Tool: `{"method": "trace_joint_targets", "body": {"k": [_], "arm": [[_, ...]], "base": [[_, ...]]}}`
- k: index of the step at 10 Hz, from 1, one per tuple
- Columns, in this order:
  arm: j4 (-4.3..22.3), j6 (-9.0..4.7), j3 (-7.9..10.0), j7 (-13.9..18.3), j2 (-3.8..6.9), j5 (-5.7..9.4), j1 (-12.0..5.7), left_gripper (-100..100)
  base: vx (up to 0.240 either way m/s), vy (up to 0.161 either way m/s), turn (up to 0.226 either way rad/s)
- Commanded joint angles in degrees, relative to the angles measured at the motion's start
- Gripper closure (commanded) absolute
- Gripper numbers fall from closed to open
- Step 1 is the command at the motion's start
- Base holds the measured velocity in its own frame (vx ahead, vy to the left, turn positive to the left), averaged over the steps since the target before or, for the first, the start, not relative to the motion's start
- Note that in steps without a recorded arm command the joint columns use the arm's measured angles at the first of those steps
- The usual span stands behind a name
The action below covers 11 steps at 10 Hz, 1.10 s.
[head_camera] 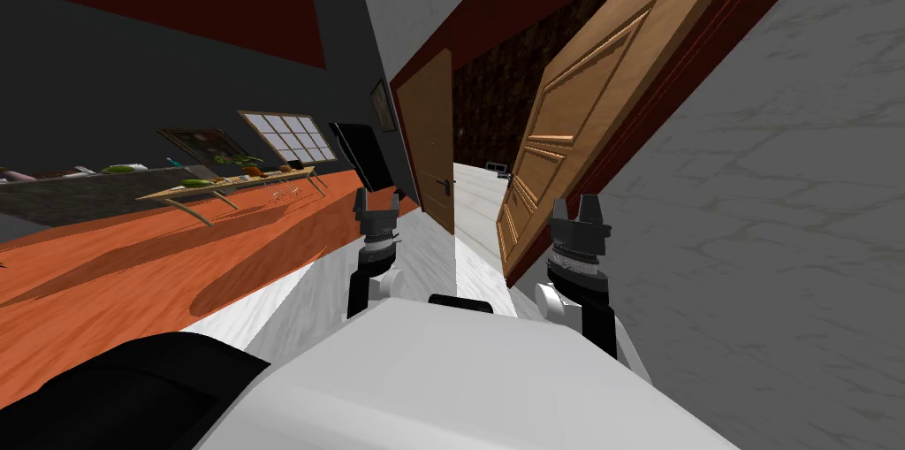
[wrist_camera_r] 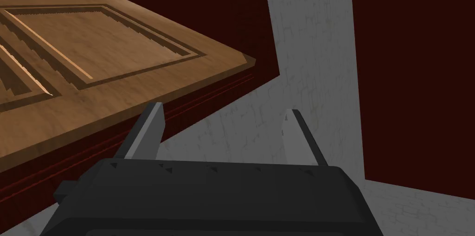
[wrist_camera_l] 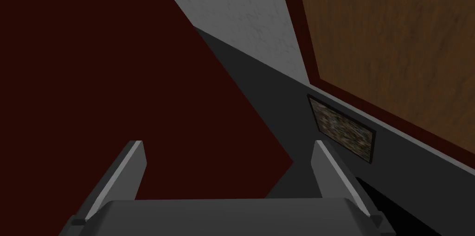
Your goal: Push the door open
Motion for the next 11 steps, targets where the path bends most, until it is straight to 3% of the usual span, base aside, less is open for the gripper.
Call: {"method": "trace_joint_targets", "body": {"k": [1,11], "arm": [[1.74,0.17,-0.36,0.20,0.33,-0.21,-1.05,-100],[15.87,1.57,-3.26,1.83,2.15,-1.91,-9.56,-100]], "base": [[-0.004,-0.047,-0.010],[0.088,0.087,-0.023]]}}
